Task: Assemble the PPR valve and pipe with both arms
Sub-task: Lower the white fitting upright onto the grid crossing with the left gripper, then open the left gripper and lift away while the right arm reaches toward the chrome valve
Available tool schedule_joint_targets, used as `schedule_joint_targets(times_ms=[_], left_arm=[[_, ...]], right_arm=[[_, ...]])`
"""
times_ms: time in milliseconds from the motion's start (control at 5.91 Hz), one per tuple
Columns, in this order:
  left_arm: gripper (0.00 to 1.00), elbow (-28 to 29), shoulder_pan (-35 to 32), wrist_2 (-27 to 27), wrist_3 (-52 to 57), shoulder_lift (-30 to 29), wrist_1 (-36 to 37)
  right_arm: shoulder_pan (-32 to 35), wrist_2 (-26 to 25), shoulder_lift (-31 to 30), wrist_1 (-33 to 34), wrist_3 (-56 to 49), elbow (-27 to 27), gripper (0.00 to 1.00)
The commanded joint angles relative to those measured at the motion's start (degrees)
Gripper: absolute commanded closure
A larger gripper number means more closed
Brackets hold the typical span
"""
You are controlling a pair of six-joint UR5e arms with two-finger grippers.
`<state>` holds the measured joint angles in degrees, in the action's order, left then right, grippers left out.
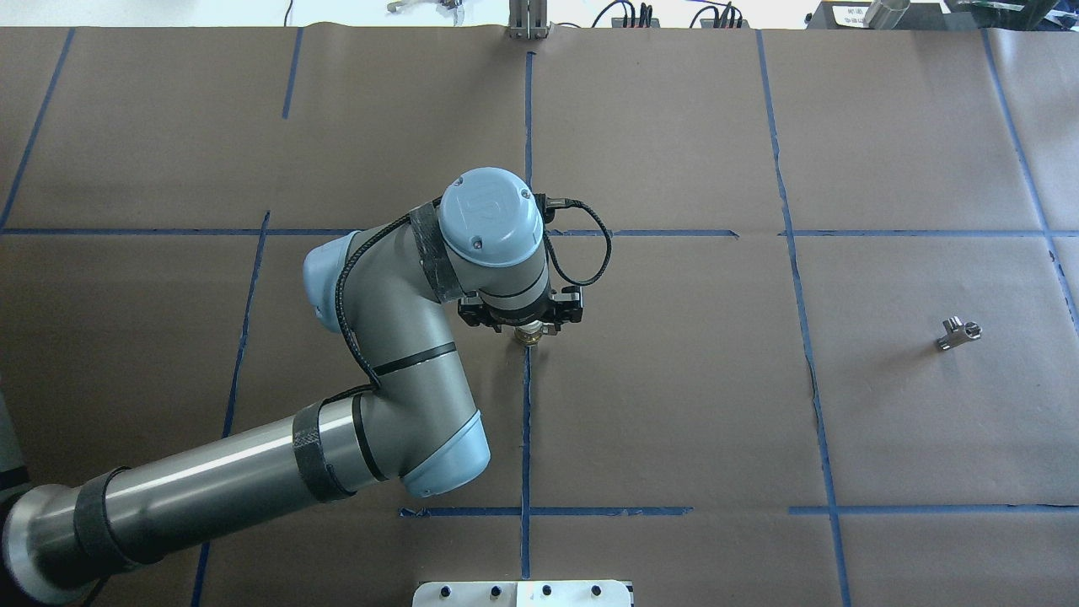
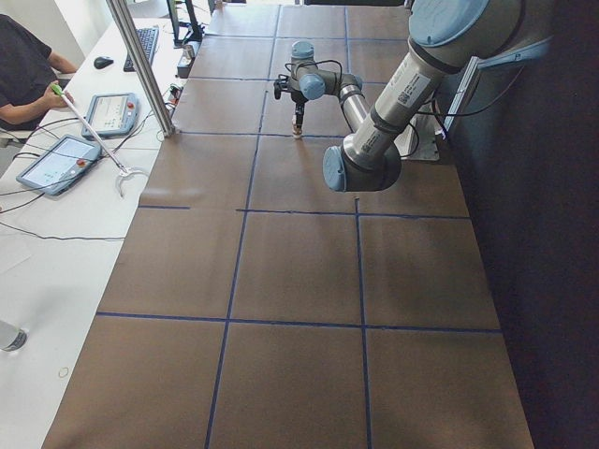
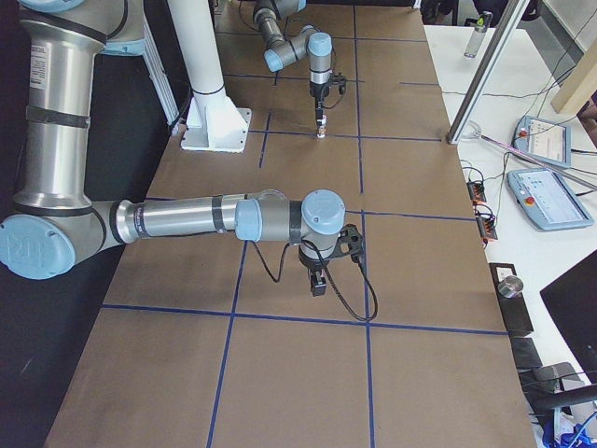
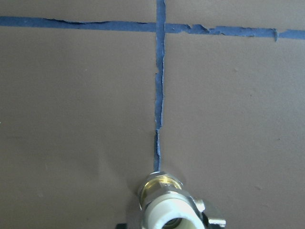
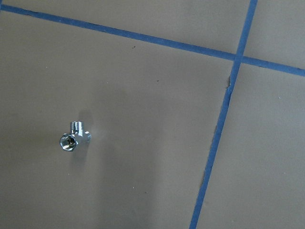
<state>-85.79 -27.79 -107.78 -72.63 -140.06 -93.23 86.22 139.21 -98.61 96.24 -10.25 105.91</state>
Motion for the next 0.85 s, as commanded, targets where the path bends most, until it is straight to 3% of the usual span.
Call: schedule_joint_targets(times_ms=[0, 169, 677], left_arm=[[0.01, -0.6, -0.16, -0.06, -0.06, -0.03, -1.68], [0.01, -2.0, -0.68, -0.06, -0.15, 0.14, -2.73], [0.01, -13.49, -3.67, -0.15, -1.46, 5.13, -2.48]], right_arm=[[-0.09, 0.1, 0.0, 0.0, 0.15, 0.0, 0.0], [-1.04, 0.27, 0.0, 0.0, 0.23, 0.0, 0.0], [-4.91, 2.2, 0.26, -0.17, 5.04, 0.17, 0.0]])
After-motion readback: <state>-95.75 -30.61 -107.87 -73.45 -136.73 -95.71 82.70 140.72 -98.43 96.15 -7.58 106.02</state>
